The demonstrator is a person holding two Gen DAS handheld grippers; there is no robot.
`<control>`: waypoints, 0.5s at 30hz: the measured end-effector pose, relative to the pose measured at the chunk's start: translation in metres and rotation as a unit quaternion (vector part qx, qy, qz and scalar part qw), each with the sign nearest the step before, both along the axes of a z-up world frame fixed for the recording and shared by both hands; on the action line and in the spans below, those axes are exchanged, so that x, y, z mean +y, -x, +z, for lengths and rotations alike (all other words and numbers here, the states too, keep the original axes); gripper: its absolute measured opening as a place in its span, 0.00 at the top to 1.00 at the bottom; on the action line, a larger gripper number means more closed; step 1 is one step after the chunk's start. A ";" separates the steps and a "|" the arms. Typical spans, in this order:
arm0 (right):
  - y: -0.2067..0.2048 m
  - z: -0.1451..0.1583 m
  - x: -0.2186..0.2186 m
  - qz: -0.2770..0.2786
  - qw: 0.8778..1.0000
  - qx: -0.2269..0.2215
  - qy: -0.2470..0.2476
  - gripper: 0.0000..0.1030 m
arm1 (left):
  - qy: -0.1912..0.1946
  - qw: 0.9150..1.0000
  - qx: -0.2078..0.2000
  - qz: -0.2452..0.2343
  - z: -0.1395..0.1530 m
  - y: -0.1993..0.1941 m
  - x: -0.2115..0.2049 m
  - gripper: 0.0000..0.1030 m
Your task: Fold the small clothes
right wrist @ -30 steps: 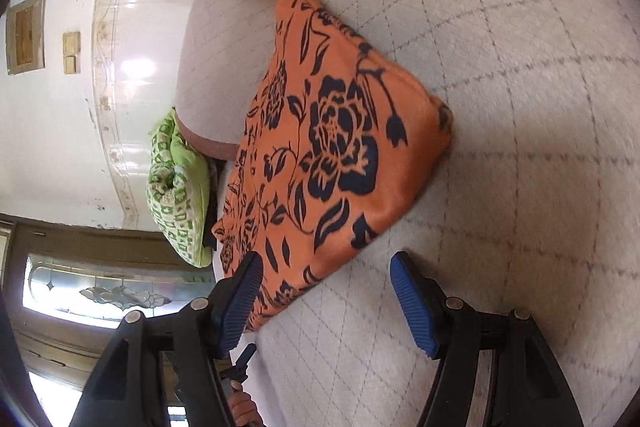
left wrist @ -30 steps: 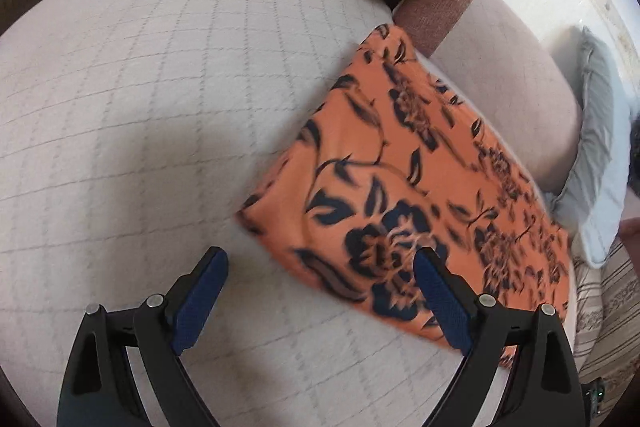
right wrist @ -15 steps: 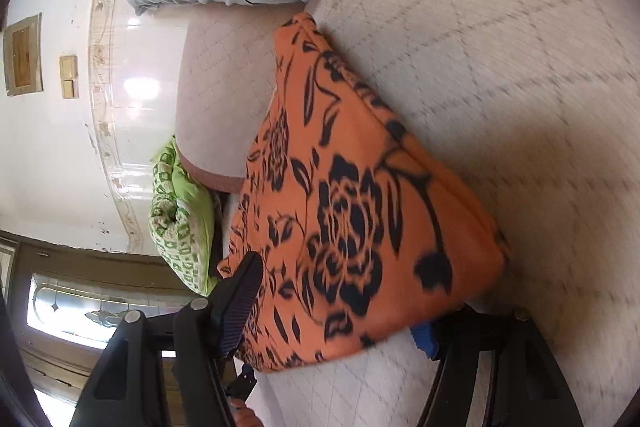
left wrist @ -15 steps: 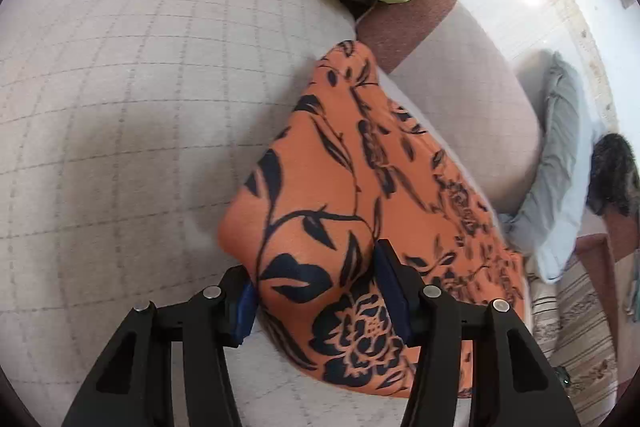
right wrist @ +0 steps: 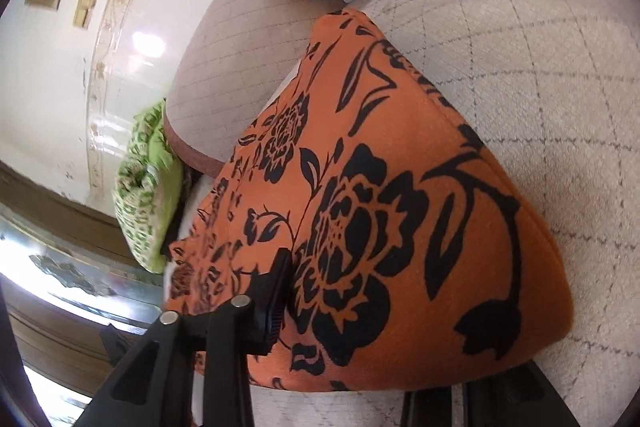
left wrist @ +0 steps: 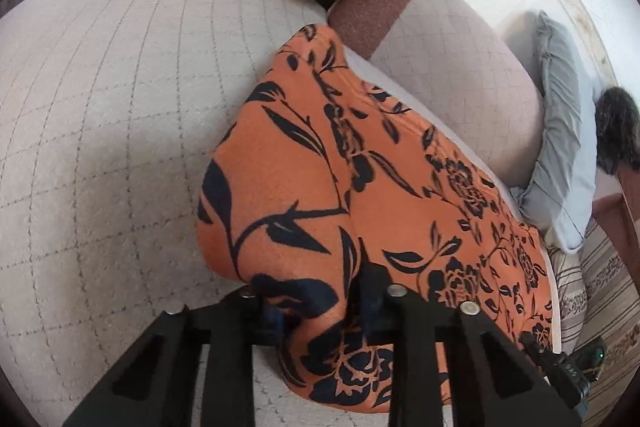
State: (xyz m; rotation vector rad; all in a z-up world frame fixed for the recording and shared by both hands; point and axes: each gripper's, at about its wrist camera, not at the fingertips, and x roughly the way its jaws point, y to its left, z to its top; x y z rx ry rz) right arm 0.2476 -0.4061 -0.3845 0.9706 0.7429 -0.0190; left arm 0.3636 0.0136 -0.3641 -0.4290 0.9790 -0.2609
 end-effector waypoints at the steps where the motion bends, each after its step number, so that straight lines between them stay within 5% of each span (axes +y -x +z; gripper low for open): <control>1: -0.001 0.000 0.003 0.002 1.000 0.002 0.011 0.78 | 0.000 1.000 -0.004 -0.002 0.003 0.000 -0.002 0.77; 8: 0.004 0.027 0.015 0.008 0.997 -0.034 0.064 0.84 | 0.049 0.999 -0.021 -0.009 0.021 0.007 0.012 0.78; 15: 0.018 0.053 0.029 0.019 0.992 -0.053 0.109 0.84 | 0.058 0.998 -0.035 -0.012 0.041 0.019 0.019 0.79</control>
